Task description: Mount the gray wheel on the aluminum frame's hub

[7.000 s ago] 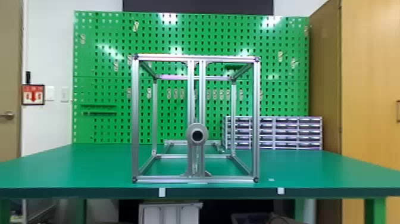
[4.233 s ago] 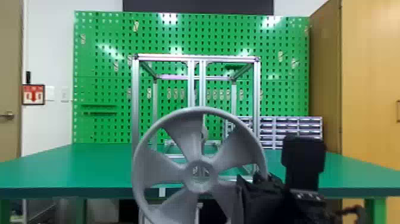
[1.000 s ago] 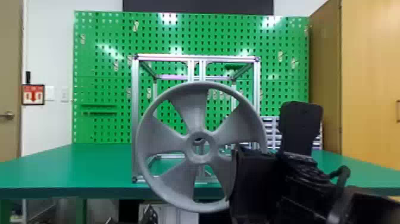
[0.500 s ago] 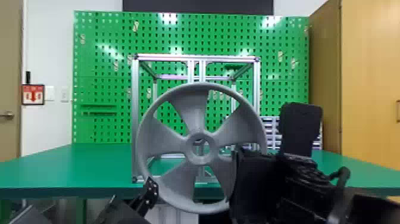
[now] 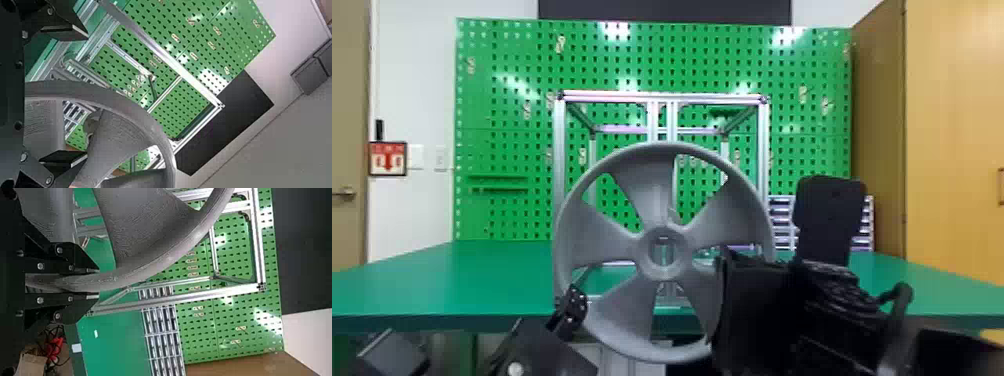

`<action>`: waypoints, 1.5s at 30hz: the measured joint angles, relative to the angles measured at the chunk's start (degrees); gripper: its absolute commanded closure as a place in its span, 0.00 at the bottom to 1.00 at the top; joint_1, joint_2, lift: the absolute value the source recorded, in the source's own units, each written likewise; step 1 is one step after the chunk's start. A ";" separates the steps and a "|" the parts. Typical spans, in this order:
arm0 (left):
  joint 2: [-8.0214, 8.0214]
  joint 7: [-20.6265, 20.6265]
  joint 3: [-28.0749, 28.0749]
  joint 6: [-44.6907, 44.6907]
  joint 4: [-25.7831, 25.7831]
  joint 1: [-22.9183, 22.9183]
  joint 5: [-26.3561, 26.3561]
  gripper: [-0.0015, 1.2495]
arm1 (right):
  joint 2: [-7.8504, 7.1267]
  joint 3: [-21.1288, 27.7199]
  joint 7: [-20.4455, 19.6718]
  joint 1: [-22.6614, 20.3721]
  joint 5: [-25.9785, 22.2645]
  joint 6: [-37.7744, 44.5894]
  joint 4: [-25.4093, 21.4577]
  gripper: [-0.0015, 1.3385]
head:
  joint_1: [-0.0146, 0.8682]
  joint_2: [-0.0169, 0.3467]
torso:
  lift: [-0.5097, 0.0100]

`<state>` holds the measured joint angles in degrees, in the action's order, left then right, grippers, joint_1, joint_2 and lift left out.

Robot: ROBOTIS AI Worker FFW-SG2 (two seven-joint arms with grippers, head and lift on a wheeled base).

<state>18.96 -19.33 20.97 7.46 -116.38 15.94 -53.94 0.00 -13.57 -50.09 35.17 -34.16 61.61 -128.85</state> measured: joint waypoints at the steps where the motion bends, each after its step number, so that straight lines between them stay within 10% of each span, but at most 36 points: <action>1: -0.17 0.27 -0.03 -0.01 0.49 0.33 -0.06 0.24 | 0.00 -0.03 0.00 0.01 -0.03 0.00 0.00 0.78 | 0.01 0.06 | 0.02; 6: -0.89 0.96 -0.41 0.00 2.12 1.65 0.41 0.39 | 0.00 -0.06 0.02 0.06 -0.24 0.00 0.01 0.78 | 0.01 0.06 | 0.02; 27: -2.95 0.96 -2.82 -5.65 5.63 5.25 2.20 0.40 | 0.00 -0.48 0.04 0.10 -0.99 -0.09 0.18 0.78 | 0.01 0.06 | 0.02; 45: -3.85 0.96 -3.86 -9.56 5.50 5.85 4.33 0.66 | 0.00 -0.76 0.05 -0.06 -0.44 -0.28 0.18 0.78 | 0.01 0.06 | 0.02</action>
<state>15.12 -18.37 17.11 -2.11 -110.87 21.79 -49.62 0.00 -14.33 -50.04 35.11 -34.60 61.33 -128.67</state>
